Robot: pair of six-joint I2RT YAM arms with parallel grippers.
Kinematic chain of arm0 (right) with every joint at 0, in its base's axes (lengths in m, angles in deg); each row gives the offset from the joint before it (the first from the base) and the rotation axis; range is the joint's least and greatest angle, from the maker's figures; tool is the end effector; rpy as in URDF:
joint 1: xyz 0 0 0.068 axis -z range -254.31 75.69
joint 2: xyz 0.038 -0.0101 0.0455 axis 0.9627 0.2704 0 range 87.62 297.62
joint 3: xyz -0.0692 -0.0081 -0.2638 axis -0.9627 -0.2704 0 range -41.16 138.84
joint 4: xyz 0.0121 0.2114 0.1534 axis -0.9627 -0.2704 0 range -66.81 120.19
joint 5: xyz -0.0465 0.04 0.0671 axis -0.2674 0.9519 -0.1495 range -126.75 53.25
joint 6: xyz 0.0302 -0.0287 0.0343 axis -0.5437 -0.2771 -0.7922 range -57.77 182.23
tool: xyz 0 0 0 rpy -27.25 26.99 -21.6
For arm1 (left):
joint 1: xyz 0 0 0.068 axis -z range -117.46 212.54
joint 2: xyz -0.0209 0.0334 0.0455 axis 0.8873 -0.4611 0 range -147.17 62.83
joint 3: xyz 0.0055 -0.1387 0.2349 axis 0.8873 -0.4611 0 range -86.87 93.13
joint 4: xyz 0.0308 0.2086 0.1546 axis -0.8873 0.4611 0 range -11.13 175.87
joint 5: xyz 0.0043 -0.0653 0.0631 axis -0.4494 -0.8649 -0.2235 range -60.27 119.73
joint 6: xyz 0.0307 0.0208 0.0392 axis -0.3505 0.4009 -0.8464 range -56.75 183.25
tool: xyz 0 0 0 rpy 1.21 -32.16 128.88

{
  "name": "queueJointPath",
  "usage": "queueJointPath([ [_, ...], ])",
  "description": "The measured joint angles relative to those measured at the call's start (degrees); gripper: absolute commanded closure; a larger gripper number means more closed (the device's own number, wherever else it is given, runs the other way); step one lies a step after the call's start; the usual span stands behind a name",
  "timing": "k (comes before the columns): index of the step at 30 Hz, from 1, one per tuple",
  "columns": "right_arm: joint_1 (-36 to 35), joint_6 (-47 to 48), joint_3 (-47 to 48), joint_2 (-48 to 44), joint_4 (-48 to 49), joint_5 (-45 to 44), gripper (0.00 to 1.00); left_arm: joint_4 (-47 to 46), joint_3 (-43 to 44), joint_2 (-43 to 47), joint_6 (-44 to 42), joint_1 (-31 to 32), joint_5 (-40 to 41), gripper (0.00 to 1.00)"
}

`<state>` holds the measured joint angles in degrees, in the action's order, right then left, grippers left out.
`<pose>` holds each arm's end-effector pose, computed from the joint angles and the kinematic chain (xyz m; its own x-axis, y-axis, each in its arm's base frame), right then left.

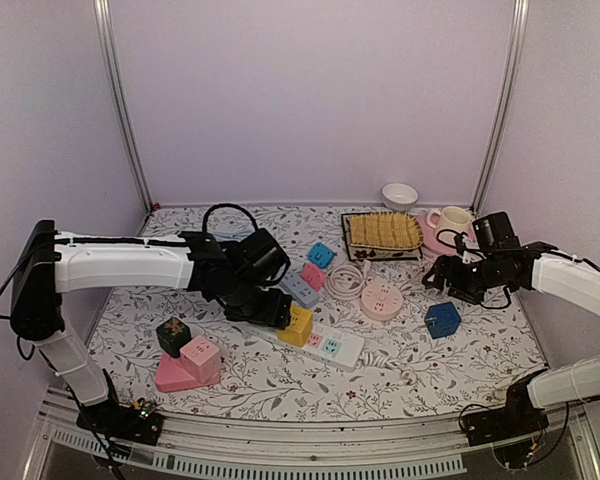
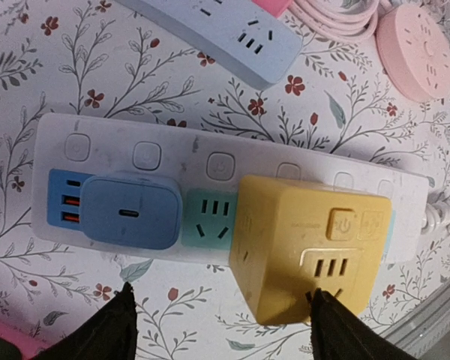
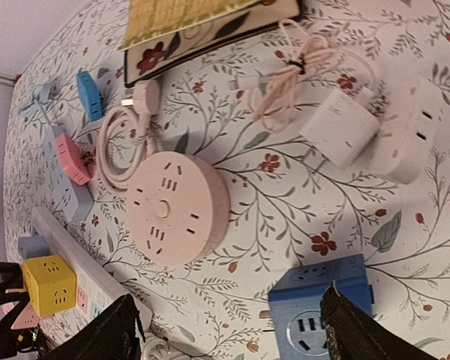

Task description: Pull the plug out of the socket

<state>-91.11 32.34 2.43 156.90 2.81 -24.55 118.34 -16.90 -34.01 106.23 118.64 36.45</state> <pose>0.2264 0.0761 0.2213 -0.8648 0.2477 -0.4368 0.0309 0.8945 0.4460 0.1937 -0.2806 0.2182 -0.9178 0.1519 -0.3668 0.2356 0.9521 -0.1952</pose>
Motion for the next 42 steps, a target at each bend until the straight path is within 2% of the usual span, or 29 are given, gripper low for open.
queueJointPath([
  [8, -15.02, 4.83, 6.97, 1.95, 2.43, -2.12, 0.10, -0.11, -3.87, 5.44, 2.36, -3.37, -1.18, 0.20],
  [19, -31.58, 16.13, 19.93, 16.74, 6.29, -3.32, 0.05, -2.60, -9.99, 9.51, 6.08, -10.71, -3.85, 0.20],
  [30, -38.77, 26.75, 29.75, 30.71, 6.71, -3.78, 0.08, -5.31, -9.99, 7.52, 6.67, -12.24, -4.02, 0.20],
  [42, -42.84, 32.59, 35.87, 39.08, 3.80, -5.05, 0.13, -8.00, -10.03, 4.13, 7.63, -12.66, -3.43, 0.20],
])
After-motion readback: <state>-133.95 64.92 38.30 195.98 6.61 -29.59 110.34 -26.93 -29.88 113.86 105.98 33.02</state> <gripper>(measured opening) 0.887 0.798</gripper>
